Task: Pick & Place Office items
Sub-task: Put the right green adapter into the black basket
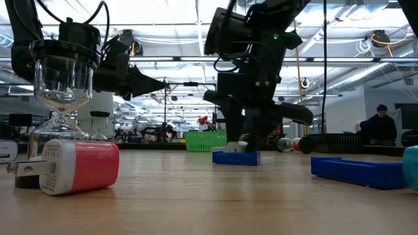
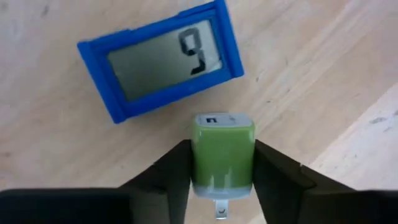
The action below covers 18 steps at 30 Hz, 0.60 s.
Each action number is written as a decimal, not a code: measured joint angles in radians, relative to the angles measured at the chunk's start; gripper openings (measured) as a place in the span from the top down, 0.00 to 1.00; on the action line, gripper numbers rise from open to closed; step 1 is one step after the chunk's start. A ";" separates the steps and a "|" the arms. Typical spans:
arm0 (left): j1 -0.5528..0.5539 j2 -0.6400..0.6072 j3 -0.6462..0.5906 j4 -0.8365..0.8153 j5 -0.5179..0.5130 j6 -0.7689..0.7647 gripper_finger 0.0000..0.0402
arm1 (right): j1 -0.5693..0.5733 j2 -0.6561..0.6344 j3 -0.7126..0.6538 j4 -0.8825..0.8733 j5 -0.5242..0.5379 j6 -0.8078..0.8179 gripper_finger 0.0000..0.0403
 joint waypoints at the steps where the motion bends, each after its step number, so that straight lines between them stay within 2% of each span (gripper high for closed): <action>1: 0.000 0.000 0.000 0.000 0.000 0.000 0.92 | 0.000 0.000 0.000 0.000 0.000 0.028 0.69; 9: 0.000 0.000 0.000 0.000 0.002 -0.001 0.92 | -0.008 -0.068 -0.001 0.001 0.001 0.357 0.68; 18: 0.000 0.000 0.000 -0.001 0.031 -0.003 0.92 | -0.107 -0.310 -0.001 -0.135 0.007 0.718 0.68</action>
